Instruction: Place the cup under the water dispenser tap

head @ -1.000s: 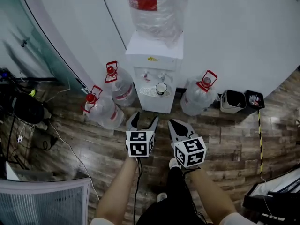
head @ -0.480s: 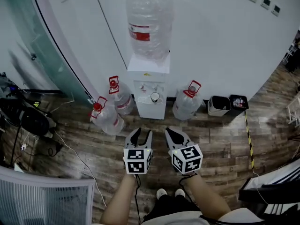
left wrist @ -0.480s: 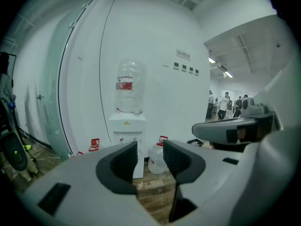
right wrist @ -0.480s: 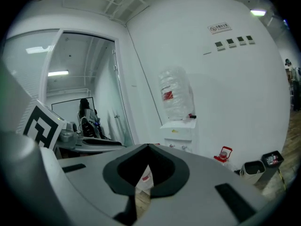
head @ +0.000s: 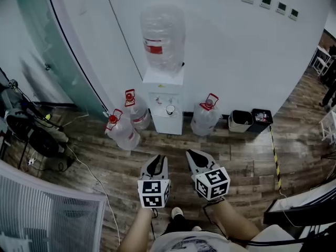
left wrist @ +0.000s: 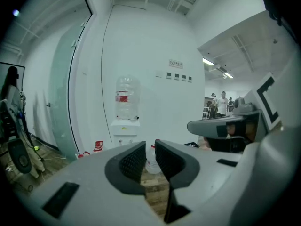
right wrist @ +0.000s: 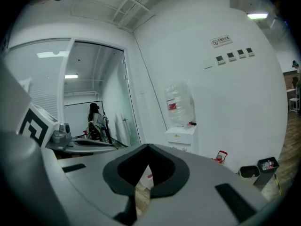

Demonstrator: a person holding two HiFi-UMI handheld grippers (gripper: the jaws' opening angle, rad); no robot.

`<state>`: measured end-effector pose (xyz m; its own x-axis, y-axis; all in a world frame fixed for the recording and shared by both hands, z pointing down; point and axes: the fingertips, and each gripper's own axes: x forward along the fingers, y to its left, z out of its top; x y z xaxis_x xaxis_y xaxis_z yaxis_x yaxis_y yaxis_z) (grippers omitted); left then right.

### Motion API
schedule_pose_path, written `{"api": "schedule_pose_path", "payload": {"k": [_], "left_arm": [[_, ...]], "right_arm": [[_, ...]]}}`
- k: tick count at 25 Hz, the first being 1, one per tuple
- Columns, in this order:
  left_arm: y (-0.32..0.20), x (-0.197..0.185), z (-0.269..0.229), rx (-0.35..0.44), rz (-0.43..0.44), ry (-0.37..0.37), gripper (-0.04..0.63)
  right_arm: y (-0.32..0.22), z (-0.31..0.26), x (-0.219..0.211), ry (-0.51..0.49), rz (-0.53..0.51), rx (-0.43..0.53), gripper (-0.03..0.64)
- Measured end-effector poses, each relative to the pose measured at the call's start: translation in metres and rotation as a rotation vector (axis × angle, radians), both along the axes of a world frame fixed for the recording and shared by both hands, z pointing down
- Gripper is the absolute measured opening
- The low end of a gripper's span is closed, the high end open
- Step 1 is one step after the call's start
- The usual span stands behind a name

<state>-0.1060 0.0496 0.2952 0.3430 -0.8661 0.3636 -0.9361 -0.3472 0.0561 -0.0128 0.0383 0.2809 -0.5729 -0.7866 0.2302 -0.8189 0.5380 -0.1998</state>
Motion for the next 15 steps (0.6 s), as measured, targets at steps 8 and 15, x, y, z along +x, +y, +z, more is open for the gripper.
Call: {"api": "schedule_pose_path", "payload": {"k": [8, 15], "left_arm": [[0.085, 0.027, -0.025, 0.015, -0.020, -0.019, 0.074], [0.131, 0.039, -0.023, 0.016, -0.051, -0.041, 0.051]], "right_arm": [[0.080, -0.032, 0.042, -0.012, -0.010, 0.031, 0.020], [0.125, -0.031, 0.059, -0.019, -0.019, 0.032, 0.020]]}}
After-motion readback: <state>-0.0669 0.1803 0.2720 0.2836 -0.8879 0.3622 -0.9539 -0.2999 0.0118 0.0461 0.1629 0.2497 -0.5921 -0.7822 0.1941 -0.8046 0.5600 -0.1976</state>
